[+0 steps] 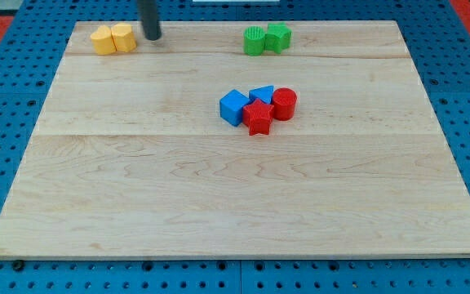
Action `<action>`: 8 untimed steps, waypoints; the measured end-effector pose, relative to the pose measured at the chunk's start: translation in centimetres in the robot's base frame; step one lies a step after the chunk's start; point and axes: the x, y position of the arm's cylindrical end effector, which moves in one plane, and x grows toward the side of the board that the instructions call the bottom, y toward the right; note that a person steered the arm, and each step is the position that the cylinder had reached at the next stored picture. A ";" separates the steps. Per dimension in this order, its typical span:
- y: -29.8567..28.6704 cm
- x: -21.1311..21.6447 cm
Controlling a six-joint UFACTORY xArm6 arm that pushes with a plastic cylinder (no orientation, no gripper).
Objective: Push green star into yellow blocks at top left
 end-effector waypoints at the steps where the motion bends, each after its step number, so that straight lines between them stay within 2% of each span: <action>1: 7.0 -2.6; 4: 20.5 -2.7; 5: 20.7 -0.5; 7: 14.6 1.0; 8: 14.6 1.5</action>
